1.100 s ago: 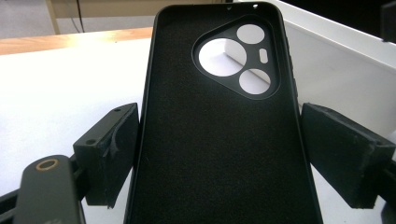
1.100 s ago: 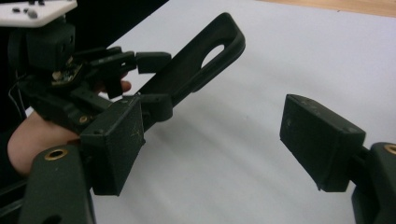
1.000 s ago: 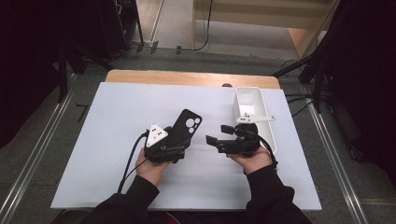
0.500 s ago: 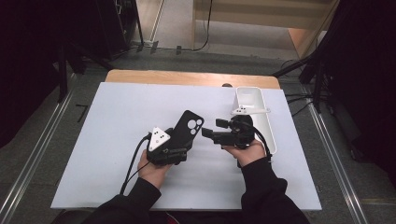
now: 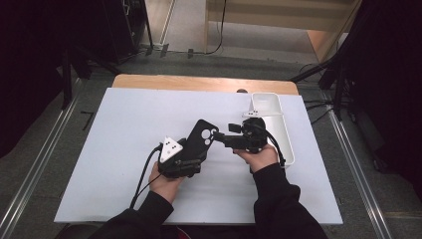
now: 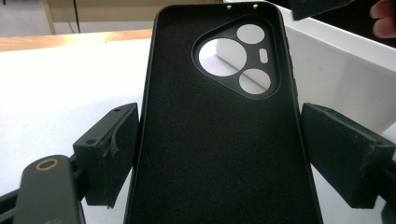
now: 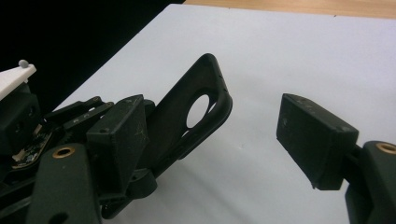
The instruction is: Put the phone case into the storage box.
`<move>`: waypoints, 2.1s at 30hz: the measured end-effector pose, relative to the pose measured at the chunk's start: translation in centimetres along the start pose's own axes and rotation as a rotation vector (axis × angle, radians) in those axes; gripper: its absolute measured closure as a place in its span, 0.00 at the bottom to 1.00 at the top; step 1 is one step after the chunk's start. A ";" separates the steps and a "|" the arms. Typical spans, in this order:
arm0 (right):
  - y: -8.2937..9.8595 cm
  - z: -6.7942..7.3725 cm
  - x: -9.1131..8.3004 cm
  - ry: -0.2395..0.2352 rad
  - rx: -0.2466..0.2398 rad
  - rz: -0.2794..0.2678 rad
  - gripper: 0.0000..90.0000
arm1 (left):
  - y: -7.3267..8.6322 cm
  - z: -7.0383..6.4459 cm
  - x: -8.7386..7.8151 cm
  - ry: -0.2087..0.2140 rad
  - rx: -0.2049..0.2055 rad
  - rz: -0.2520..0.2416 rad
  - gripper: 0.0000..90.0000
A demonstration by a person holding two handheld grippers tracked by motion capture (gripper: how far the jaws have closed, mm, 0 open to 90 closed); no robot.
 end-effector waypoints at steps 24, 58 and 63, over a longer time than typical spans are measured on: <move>-0.4 -0.4 3.1 -0.043 0.074 0.036 0.35 | -0.2 -0.2 0.0 0.000 -0.016 -0.020 0.15; -0.6 0.1 2.4 -0.121 0.259 0.089 0.83 | 0.2 -0.8 0.0 0.031 -0.002 -0.021 0.15; -0.7 0.3 2.2 -0.135 0.259 0.088 0.83 | -0.2 -0.8 0.0 0.075 -0.024 0.021 0.14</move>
Point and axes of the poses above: each handheld gripper's, and its own axes: x roughly forward along the jaws, y roughly out of its underside, z roughly to its left, the point moved 6 cm from there along x, roughly forward along the jaws, and after that the axes turned 2 degrees about x, right-handed, at the moved point
